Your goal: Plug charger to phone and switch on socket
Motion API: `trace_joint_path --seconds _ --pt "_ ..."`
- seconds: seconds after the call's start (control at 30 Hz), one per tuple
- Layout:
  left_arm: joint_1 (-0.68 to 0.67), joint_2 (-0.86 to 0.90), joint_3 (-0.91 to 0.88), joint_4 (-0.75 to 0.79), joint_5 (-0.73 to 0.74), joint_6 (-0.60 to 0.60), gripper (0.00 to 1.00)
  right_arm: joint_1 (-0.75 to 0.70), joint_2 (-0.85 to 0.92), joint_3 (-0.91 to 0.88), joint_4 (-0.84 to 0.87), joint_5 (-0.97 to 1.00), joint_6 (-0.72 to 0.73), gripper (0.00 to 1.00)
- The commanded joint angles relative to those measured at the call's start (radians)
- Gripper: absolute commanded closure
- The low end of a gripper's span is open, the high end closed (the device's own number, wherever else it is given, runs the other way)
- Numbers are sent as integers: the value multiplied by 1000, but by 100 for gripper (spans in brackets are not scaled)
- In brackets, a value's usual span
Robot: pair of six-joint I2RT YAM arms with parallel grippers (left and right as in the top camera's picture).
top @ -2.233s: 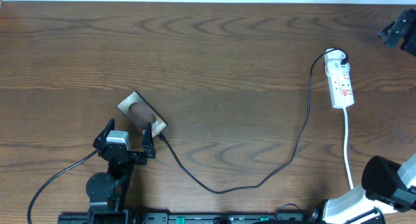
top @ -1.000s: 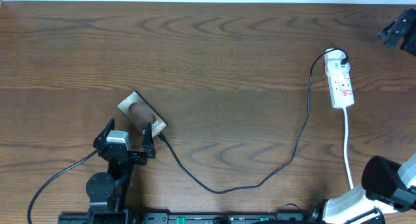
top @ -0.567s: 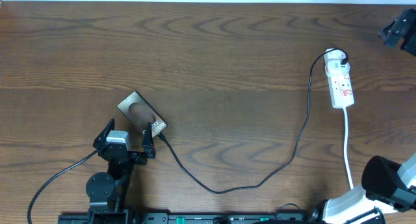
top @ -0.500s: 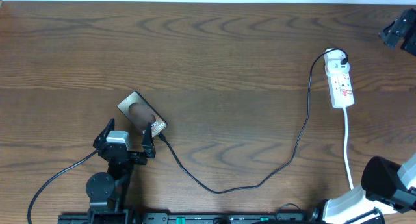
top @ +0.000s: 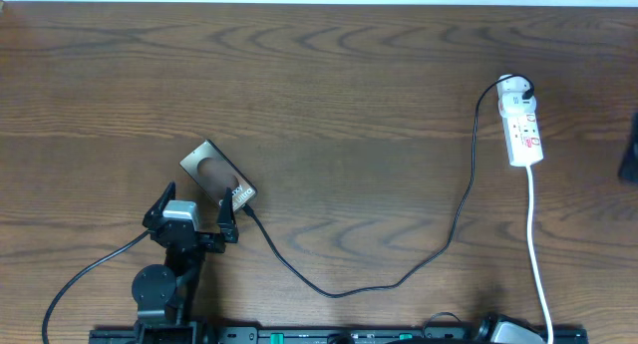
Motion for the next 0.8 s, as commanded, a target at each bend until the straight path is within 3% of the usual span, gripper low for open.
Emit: trace_joint_path --seconds 0.0,0.23,0.77 --pt "2 -6 -7 -49 12 18 6 6 -34 -6 -2 49 -28 1" --pt "2 -6 -7 -49 12 18 5 152 -188 -238 217 20 -22 1" --pt "2 -6 -7 -49 12 18 5 375 -727 -1497 1004 -58 -21 1"
